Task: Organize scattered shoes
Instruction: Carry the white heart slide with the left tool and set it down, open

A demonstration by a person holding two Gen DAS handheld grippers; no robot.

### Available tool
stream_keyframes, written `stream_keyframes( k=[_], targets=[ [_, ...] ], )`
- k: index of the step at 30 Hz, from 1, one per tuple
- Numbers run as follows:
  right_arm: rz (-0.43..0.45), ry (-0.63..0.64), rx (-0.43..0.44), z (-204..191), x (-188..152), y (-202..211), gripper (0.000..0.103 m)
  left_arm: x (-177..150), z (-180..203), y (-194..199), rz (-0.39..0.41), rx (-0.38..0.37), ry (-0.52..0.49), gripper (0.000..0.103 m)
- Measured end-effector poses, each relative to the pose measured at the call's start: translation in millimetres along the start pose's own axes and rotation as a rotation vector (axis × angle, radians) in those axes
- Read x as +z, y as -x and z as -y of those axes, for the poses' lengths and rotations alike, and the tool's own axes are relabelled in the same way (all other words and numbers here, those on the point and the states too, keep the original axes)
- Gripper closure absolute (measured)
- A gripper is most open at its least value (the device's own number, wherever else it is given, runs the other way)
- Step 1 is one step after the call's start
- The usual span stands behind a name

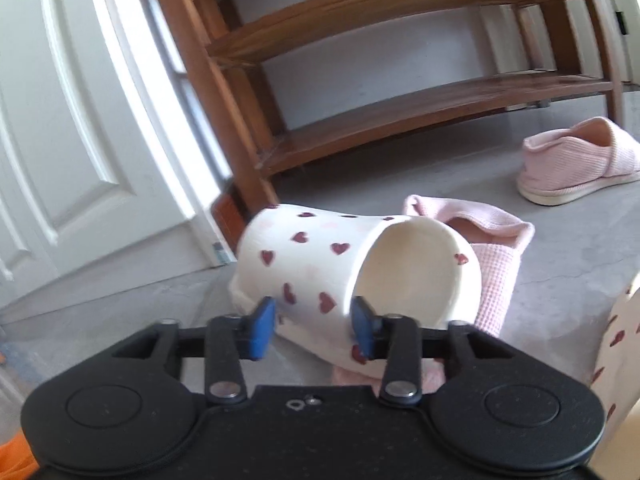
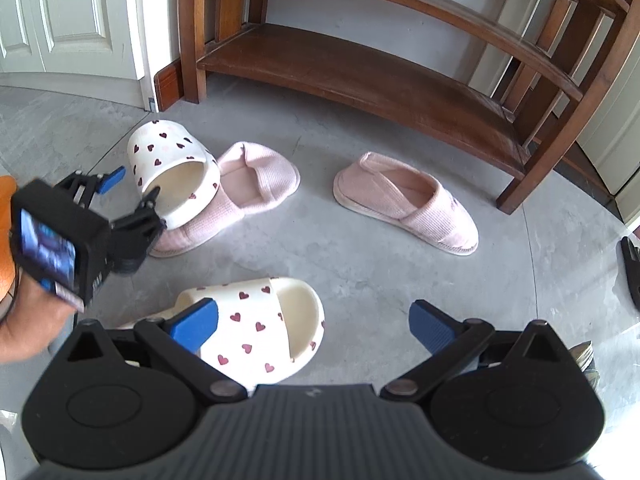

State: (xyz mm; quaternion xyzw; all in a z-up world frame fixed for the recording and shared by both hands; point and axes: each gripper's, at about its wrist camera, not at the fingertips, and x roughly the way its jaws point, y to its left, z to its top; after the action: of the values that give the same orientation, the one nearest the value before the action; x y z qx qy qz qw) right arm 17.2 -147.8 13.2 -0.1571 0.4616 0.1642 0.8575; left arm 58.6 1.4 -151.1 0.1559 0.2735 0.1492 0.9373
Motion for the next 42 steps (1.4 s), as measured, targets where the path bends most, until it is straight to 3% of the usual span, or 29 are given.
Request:
stream_keyframes(
  k=[5, 12, 20, 24, 30, 35, 39, 42],
  targets=[
    [-0.001, -0.013, 0.002, 3, 0, -2, 0.000, 6, -16, 9, 0.056, 0.003, -0.035, 0.085],
    [0.031, 0.003, 0.001, -3, 6, 1, 0.000, 0, -34, 55, 0.152, -0.041, -0.096, 0.085],
    [0.087, -0.006, -0.020, -2, 19, 9, 0.000, -22, -34, 146, 0.340, -0.194, -0.242, 0.084],
    [0.134, -0.064, -0.056, 15, 28, 23, 0.000, -24, -11, 191, 0.470, -0.318, -0.309, 0.084],
    [0.229, -0.148, -0.149, 52, 27, 59, 0.000, -20, 42, 221, 0.575, -0.493, -0.352, 0.084],
    [0.216, -0.209, -0.178, 79, 15, 65, 0.000, -38, 110, 219, 0.565, -0.626, -0.425, 0.084],
    [0.183, -0.210, -0.186, 90, 0, 60, 0.000, -60, 144, 212, 0.524, -0.667, -0.498, 0.080],
    [0.161, -0.208, -0.178, 94, -7, 54, 0.000, -80, 157, 213, 0.558, -0.655, -0.581, 0.075]
  ],
)
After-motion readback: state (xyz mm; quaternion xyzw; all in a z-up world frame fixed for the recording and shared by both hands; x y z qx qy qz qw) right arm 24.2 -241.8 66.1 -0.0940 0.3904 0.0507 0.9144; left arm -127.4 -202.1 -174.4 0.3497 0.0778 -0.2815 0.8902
